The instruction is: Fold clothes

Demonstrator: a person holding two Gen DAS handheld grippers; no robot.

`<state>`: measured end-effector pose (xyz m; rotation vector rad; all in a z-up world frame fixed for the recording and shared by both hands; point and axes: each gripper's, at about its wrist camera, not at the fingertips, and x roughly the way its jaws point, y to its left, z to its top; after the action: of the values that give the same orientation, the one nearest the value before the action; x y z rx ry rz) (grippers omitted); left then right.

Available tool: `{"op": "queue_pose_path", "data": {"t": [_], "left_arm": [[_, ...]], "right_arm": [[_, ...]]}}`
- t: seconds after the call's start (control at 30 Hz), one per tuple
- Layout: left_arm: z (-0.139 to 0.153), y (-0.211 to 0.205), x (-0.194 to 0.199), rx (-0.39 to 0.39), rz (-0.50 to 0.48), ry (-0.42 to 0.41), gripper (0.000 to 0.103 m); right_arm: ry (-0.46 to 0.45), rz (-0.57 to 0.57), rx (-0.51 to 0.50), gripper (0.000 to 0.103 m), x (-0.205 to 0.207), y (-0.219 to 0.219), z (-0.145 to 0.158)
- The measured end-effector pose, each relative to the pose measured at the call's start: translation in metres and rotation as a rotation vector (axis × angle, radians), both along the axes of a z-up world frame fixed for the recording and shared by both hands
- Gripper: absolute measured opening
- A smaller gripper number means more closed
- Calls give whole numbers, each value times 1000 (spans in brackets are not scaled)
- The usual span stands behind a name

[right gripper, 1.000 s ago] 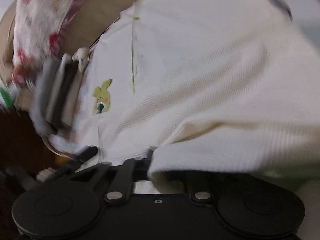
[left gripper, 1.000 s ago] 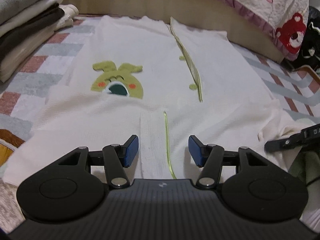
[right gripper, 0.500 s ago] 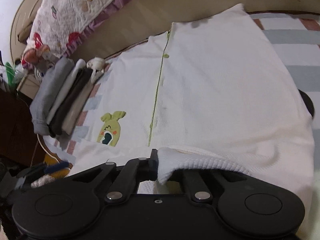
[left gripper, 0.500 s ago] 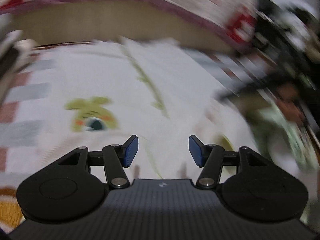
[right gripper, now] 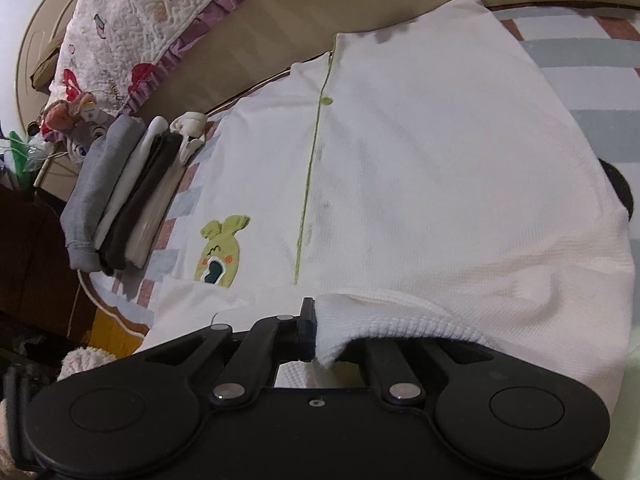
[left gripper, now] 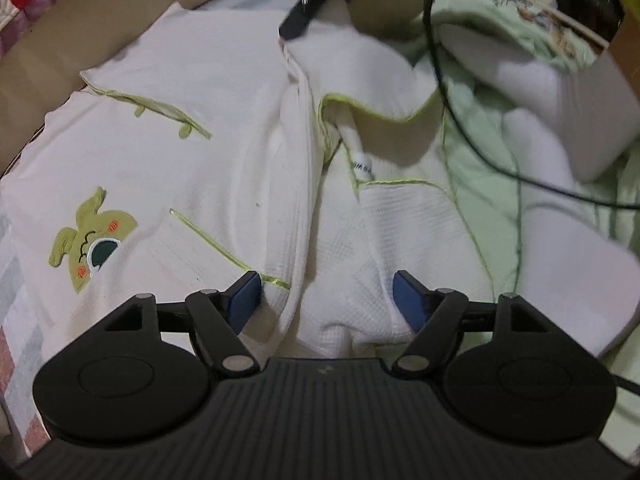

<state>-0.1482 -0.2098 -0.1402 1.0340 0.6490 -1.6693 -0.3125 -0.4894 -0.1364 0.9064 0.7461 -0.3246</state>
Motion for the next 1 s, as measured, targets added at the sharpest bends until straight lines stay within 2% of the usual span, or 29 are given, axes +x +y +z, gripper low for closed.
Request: {"op": "queue_pose_path", "data": {"t": [0.07, 0.1, 0.13, 0.17, 0.2, 0.23, 0.33, 0.43, 0.5, 0.57, 0.63, 0.87, 1.0], "left_arm": [[-3, -2, 0, 11, 5, -9, 60], [-5, -4, 0, 19, 12, -21, 47], [-7, -6, 0, 25, 24, -32, 37], [-8, -7, 0, 31, 36, -43, 32], [-9, -10, 1, 36, 49, -45, 25], [-6, -13, 4, 34, 69, -29, 18], [7, -13, 17, 2, 143, 15, 14], [24, -8, 22, -88, 173, -27, 13], [31, -9, 21, -126, 174, -52, 12], [35, -11, 20, -156, 176, -84, 12], [37, -12, 16, -197, 168, -123, 12], [60, -15, 26, -339, 205, -176, 12], [72, -38, 39, -391, 245, -204, 12]], "right_arm": [[-12, -15, 17, 9, -3, 0, -1], [-17, -25, 31, 10, -5, -1, -2], [-23, -33, 54, 17, -7, 0, -4], [-28, -41, 79, 25, -9, 0, -5], [-26, -39, 101, 54, -9, 3, -7], [-18, -45, 130, 67, -10, 7, -9], [-26, -52, 232, 67, -10, 26, -20], [-34, -88, 288, 66, -8, 34, -31], [-29, -123, 269, 64, -5, 32, -36], [-22, -145, 238, 47, -2, 28, -40], [-18, -151, 185, 14, 1, 27, -40], [-117, -130, -11, 12, -8, 32, -6], [-184, -114, -109, 12, -2, 21, 8]]}}
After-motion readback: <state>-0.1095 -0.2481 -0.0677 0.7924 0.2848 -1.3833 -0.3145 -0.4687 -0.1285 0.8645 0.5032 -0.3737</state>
